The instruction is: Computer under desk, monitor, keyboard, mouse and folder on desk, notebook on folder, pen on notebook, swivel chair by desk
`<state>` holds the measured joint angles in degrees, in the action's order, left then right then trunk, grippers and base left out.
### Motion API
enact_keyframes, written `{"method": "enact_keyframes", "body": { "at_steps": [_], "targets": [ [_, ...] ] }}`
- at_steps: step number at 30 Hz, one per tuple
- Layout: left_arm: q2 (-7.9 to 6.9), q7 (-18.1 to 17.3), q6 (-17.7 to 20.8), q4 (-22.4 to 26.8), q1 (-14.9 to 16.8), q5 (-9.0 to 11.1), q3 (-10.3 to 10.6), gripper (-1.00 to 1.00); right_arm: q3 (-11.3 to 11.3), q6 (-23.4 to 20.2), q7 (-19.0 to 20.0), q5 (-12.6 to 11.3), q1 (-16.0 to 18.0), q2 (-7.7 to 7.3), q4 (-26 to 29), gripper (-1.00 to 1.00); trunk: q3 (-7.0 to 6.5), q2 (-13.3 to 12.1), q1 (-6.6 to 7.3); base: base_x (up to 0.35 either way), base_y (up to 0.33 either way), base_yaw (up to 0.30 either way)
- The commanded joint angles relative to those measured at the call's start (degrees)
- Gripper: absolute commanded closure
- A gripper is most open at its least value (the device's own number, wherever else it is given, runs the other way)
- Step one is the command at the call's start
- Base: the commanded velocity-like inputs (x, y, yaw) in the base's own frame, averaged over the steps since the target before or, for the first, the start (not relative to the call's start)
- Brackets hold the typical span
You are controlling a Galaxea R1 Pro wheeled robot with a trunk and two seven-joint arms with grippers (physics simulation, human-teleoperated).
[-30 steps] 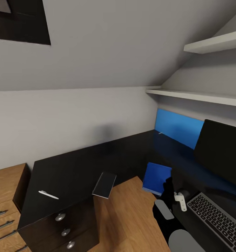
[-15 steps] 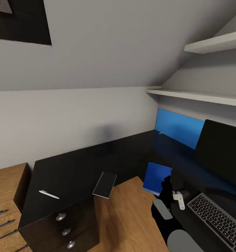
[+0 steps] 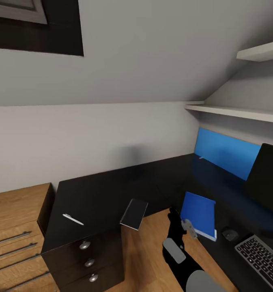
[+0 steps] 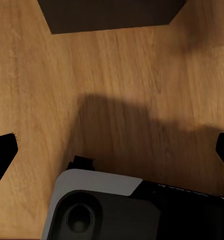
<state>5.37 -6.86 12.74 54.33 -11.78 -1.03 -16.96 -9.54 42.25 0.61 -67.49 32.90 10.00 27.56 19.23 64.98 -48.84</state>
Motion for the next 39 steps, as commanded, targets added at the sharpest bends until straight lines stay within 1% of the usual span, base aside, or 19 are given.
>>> {"method": "enact_keyframes", "body": {
  "at_steps": [1,2,7,8,10,11,15,16,19,20,22,24,25,26,27,34,39],
  "targets": [
    [0.08,-0.4,0.4,0.2,0.0,-0.1,-0.3,-1.00,-0.7,-0.1,0.1,-0.4,0.1,0.00,-0.4,-1.00,0.04,0.0,-0.01,0.000,0.000,0.272],
    [0.08,-0.4,0.4,0.2,0.0,-0.1,-0.3,-1.00,-1.7,-1.4,0.0,-0.4,0.1,0.00,-0.9,-1.00,0.03,0.0,-0.01,0.000,0.000,0.275],
    [0.08,-0.4,0.4,0.2,0.0,-0.1,-0.3,-1.00,-4.0,-6.8,-0.1,-0.4,0.1,0.00,-1.6,-1.00,0.01,0.0,-0.01,0.000,0.000,0.279],
    [0.08,-0.4,0.4,0.2,0.0,-0.1,-0.3,-1.00,-4.4,-9.4,-0.2,-0.4,0.1,0.00,-1.6,-1.00,0.01,0.0,-0.01,0.000,0.000,0.283],
    [0.08,-0.4,0.4,0.2,0.0,-0.1,-0.3,-1.00,-4.7,-12.0,-0.2,-0.5,0.1,0.00,-1.7,-1.00,0.00,0.0,-0.01,0.000,0.000,0.284],
    [0.08,-0.4,0.4,0.2,0.0,-0.1,-0.3,-1.00,-4.9,-14.4,-0.2,-0.5,0.1,0.00,-1.7,-1.00,0.00,0.0,-0.01,0.000,0.000,0.284],
    [0.08,-0.4,0.4,0.2,0.0,-0.1,-0.3,-1.00,-5.1,-19.3,-0.1,-0.5,0.1,0.00,-1.7,-1.00,0.00,0.0,-0.01,0.000,0.000,0.285],
    [0.08,-0.4,0.4,0.2,0.0,-0.1,-0.3,-1.00,-5.1,-21.7,0.0,-0.5,0.1,0.00,-1.6,-1.00,0.00,0.0,-0.01,0.000,0.000,0.279],
    [0.06,-0.4,0.4,0.2,0.0,-0.1,-0.3,-1.00,-5.0,-24.8,0.1,-0.5,0.1,0.00,-1.6,-1.00,0.00,0.0,-0.01,0.000,0.000,0.230],
    [0.00,-0.4,0.4,0.7,0.0,0.1,-0.3,-1.00,-4.7,-27.4,0.3,-0.6,0.1,0.00,-1.4,-1.00,0.00,0.0,-0.01,0.000,0.000,0.064],
    [-0.03,-0.4,0.4,1.6,0.0,0.2,-0.4,-1.00,-4.2,-28.0,0.3,-0.6,0.1,0.00,-1.1,-1.00,0.00,0.0,-0.01,0.000,0.000,0.037],
    [0.00,-0.4,0.4,2.6,0.0,0.3,-0.9,-1.00,-3.7,-28.3,0.4,-0.6,0.1,0.00,-0.3,-1.00,0.00,0.0,-0.01,0.000,0.000,0.019],
    [0.04,-0.5,0.4,3.0,0.0,0.3,-1.4,-1.00,-3.5,-28.4,0.4,-0.6,0.1,0.00,0.2,-1.00,0.00,0.0,-0.01,0.000,0.000,0.011],
    [0.37,-0.5,0.4,3.1,0.0,0.2,-1.7,-1.00,-3.2,-28.1,0.7,-0.3,0.1,-0.33,0.5,-1.00,0.00,0.0,-0.01,0.000,0.000,0.000],
    [0.66,-0.5,0.4,3.1,0.0,0.2,-1.6,-1.00,-2.9,-27.9,0.8,-0.3,0.1,-0.33,0.8,-1.00,0.00,0.0,-0.01,0.000,0.000,0.000],
    [0.77,-0.5,0.4,3.1,0.0,0.2,-1.5,-1.00,-3.0,-27.9,0.8,-0.3,0.1,-0.40,1.0,-1.00,0.00,0.0,-0.01,0.000,0.000,0.000],
    [0.39,-0.5,0.4,2.0,0.0,0.2,-1.5,-1.00,-3.0,-27.3,0.8,-0.5,0.1,-1.92,1.0,-1.00,0.00,0.0,-0.01,0.000,0.000,0.000]
  ]
}}
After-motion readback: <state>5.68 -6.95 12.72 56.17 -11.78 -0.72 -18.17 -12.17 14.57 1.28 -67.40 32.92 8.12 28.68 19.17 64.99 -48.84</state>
